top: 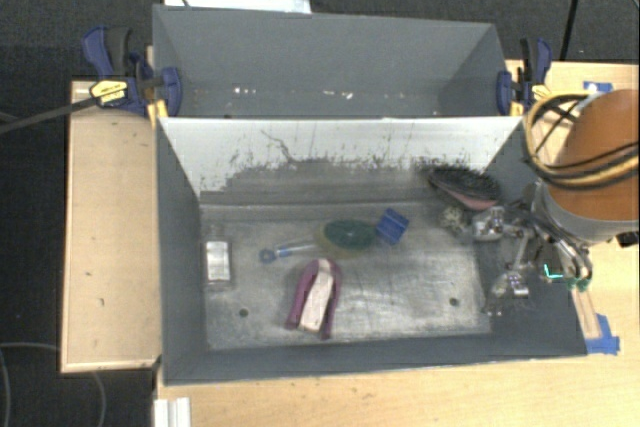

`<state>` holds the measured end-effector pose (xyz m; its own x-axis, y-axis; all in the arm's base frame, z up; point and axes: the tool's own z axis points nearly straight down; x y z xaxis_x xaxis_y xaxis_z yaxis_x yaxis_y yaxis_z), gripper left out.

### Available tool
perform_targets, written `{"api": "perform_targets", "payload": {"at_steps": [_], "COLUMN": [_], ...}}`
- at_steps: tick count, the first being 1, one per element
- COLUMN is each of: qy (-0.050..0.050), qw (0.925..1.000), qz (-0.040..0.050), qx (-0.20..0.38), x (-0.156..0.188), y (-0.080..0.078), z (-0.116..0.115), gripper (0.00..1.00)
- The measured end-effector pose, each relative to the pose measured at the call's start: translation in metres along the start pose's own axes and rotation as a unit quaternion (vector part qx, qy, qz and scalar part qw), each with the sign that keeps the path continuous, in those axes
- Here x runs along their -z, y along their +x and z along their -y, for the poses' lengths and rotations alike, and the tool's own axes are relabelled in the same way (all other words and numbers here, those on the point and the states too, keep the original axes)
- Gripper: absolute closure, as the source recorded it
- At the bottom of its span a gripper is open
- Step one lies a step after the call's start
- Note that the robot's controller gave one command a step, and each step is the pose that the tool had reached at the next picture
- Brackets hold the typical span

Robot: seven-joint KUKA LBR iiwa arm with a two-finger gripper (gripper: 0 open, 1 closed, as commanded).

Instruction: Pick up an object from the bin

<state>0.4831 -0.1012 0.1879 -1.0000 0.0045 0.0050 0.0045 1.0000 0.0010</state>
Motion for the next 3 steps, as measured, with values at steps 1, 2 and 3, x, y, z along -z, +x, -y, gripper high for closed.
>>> {"api": "perform_targets", "payload": {"at_steps": [1,2,3], "qy": [0.001,0.0,0.001], "qw": [0.9914,0.9804,0.9984], "qz": [0.006,0.0074,0.0025], "qx": [0.131,0.197,0.057], "x": [-0.116,-0.068,-0.103], "y": [-0.068,-0.108,-0.106], "z": [-0.078,-0.13,-0.096], "gripper": [0.0,0.0,0.0]}}
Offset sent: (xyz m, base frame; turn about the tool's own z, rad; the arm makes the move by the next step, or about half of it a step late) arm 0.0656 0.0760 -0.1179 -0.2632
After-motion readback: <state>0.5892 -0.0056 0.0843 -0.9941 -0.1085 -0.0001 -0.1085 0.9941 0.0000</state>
